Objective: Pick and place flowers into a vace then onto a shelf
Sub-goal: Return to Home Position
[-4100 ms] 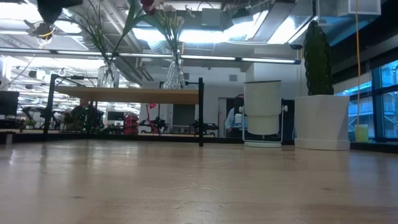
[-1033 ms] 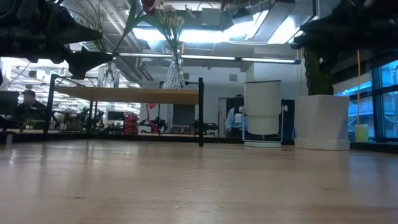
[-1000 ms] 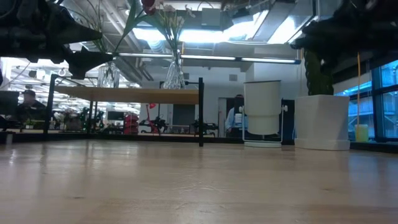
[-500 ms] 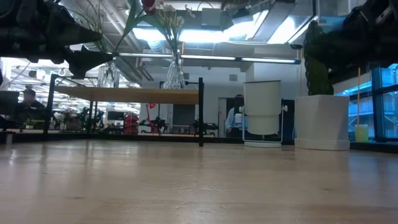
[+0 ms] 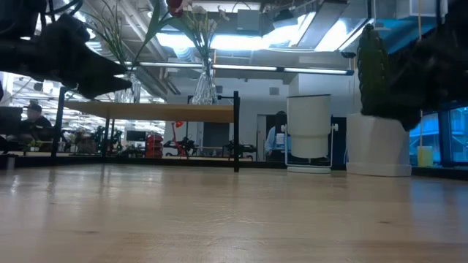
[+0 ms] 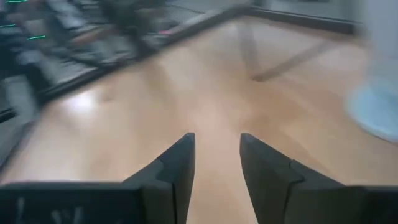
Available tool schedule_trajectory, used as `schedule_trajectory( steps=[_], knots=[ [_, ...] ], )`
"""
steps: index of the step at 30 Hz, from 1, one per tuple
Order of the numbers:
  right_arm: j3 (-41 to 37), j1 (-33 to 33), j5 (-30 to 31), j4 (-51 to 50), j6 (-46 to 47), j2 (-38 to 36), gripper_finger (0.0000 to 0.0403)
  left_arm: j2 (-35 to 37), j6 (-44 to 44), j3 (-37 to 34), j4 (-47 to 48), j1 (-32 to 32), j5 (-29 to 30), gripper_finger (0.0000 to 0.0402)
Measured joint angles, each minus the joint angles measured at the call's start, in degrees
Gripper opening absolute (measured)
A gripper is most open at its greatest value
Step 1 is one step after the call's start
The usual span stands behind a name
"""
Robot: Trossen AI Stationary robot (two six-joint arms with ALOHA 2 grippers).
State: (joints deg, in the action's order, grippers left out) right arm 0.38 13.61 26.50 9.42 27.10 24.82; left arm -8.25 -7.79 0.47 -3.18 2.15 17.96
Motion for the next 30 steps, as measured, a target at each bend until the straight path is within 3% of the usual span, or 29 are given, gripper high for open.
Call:
schedule_trajectory(
  steps=[3, 7, 13, 30],
  knots=[
    [0.0, 0.0, 5.7, -4.4, 4.0, 0.0, 0.0130, 0.0, 0.9, 0.0, -0.6, 0.0, 7.1, 0.0306],
    [0.0, 0.0, 6.0, -4.7, 0.4, 0.3, 0.0130, -0.1, 1.3, 0.0, -0.9, 0.0, 11.5, 0.0306],
    [0.0, 0.0, 5.9, -4.7, -6.3, 0.3, 0.0130, -0.4, 0.7, 0.0, -0.9, 0.0, 10.4, 0.0306],
    [0.0, 0.0, 5.9, -4.6, -6.6, 0.3, 0.0130, -0.4, 0.6, 0.0, -0.9, 0.0, 10.5, 0.0306]
  ],
)
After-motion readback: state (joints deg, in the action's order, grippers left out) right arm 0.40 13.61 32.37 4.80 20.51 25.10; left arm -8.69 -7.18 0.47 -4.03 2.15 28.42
